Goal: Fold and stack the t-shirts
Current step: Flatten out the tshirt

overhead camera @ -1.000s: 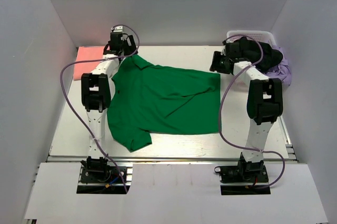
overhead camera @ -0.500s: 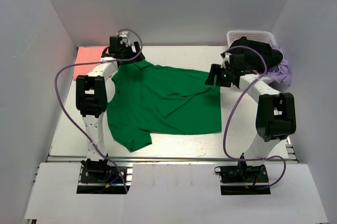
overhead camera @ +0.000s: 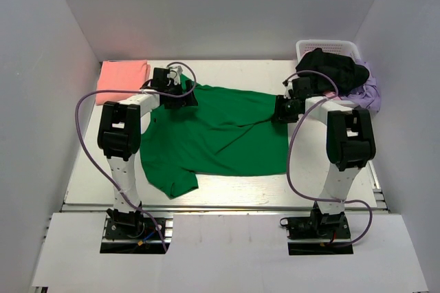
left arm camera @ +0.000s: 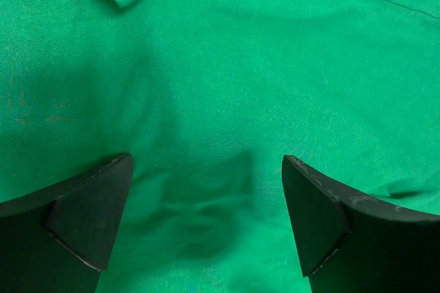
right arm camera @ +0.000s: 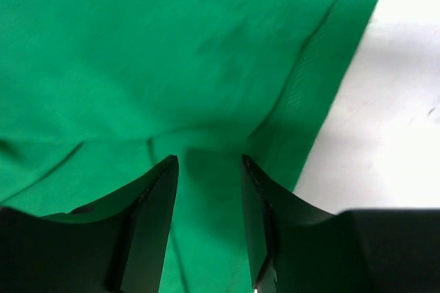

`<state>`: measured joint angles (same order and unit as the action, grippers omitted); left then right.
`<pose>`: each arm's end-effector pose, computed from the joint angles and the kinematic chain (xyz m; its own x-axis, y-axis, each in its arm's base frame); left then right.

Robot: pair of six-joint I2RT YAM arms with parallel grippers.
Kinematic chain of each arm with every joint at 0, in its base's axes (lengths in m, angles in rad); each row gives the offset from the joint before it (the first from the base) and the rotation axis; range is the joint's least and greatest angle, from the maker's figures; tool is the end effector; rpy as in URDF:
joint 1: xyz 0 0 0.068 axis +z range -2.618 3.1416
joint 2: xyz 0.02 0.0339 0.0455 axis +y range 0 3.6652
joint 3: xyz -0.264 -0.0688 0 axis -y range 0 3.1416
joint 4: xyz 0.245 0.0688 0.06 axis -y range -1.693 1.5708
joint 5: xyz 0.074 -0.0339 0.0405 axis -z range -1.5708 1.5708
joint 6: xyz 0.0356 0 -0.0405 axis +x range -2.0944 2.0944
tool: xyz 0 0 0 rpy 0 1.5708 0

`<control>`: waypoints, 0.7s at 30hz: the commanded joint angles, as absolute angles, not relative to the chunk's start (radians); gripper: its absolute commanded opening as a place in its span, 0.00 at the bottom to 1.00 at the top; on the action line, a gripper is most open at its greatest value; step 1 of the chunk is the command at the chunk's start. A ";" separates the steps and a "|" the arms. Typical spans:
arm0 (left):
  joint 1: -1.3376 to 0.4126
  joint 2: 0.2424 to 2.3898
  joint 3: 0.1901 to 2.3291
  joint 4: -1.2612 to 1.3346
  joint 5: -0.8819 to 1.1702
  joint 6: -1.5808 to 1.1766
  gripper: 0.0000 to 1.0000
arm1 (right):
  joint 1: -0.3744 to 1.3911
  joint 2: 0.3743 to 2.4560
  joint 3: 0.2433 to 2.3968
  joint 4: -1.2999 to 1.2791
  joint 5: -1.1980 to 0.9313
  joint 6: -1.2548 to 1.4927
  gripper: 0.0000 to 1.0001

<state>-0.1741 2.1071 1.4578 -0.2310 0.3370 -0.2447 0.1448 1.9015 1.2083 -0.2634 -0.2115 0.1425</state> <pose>0.4459 -0.0904 0.1571 -0.8265 -0.0868 -0.5562 0.1759 0.8988 -0.4016 0.3900 0.0644 0.1639 -0.8375 0.0182 -0.5461 -0.1433 0.9571 0.2517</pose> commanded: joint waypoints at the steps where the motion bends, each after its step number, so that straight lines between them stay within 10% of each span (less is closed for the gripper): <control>1: -0.175 2.082 1.437 -0.259 0.337 -0.238 1.00 | 0.155 1.925 1.273 -0.267 -0.120 0.112 0.47; 12: -0.175 2.103 1.437 -0.259 0.319 -0.229 1.00 | 0.166 1.971 1.308 -0.156 -0.178 0.163 0.44; 18: -0.175 2.124 1.437 -0.259 0.319 -0.229 1.00 | 0.164 1.959 1.319 -0.100 -0.253 0.201 0.02; 21: -0.175 2.125 1.437 -0.259 0.310 -0.229 1.00 | 0.164 1.938 1.339 -0.150 -0.239 0.216 0.00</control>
<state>-0.1741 2.1075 1.4570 -0.2276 0.3328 -0.2420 0.1604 1.9732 1.2861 -0.1566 -0.2184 0.1925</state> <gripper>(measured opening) 0.996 0.011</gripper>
